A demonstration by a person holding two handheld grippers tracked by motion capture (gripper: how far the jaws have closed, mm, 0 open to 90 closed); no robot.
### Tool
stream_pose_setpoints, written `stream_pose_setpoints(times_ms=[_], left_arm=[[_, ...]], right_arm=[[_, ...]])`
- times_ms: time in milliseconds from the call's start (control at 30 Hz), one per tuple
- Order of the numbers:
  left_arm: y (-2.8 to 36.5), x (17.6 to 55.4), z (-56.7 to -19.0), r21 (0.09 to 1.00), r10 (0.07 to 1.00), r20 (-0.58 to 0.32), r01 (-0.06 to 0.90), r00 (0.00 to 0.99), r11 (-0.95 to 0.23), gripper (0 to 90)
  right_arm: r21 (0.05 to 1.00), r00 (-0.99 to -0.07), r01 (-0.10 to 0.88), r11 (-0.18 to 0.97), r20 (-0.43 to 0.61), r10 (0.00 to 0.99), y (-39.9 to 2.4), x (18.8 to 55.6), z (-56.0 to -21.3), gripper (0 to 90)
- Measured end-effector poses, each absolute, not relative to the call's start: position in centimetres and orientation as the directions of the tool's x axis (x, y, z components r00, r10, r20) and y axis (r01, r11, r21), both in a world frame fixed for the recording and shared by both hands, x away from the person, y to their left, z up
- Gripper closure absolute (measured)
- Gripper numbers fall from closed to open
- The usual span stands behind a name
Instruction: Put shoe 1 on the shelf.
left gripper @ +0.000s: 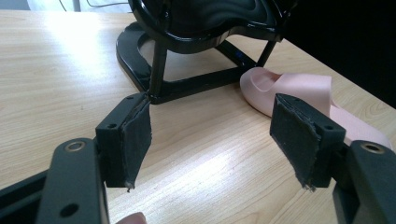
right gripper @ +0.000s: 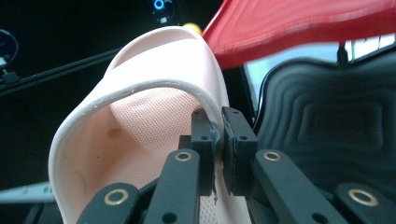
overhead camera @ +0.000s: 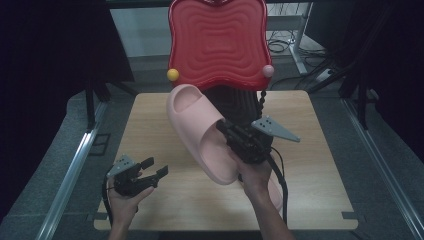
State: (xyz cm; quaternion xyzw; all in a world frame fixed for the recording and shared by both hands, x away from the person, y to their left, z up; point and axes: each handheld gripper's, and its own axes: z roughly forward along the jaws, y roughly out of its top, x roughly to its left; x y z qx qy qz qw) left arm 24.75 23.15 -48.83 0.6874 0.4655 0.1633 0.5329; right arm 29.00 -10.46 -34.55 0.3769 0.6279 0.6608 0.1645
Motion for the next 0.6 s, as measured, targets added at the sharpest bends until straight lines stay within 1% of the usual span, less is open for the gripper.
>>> stream_pose_setpoints(times_ms=[100, 300, 367, 433, 467, 600], left_arm=[[23.2, 24.7, -48.8, 0.884, 0.812, -0.277, 0.467, 0.515, 0.006, 29.3], [23.3, 24.8, -48.9, 0.882, 0.808, -0.285, 0.471, 0.515, 0.011, 29.3], [23.3, 24.8, -49.0, 0.881, 0.807, -0.286, 0.473, 0.516, 0.01, 29.3], [23.3, 24.9, -49.1, 0.879, 0.804, -0.293, 0.477, 0.518, 0.013, 29.4], [23.2, 24.9, -49.1, 0.878, 0.8, -0.297, 0.479, 0.521, 0.013, 29.4], [22.9, 24.9, -49.1, 0.877, 0.796, -0.293, 0.48, 0.531, 0.002, 29.5]], right_arm=[[0.956, -0.643, 0.231, -0.179, 0.289, 0.709, -10.2, 29.7, -33.0, 83.7], [0.964, -0.632, 0.2, -0.174, 0.263, 0.729, -9.3, 31.0, -31.1, 83.7], [0.965, -0.627, 0.198, -0.175, 0.261, 0.734, -9.0, 31.6, -30.3, 83.7], [0.96, -0.611, 0.197, -0.2, 0.279, 0.74, -8.5, 33.0, -29.0, 83.7], [0.96, -0.611, 0.197, -0.2, 0.279, 0.74, -8.5, 33.0, -29.0, 83.7], [0.961, -0.594, 0.18, -0.208, 0.275, 0.756, -7.6, 34.7, -27.1, 83.7]])
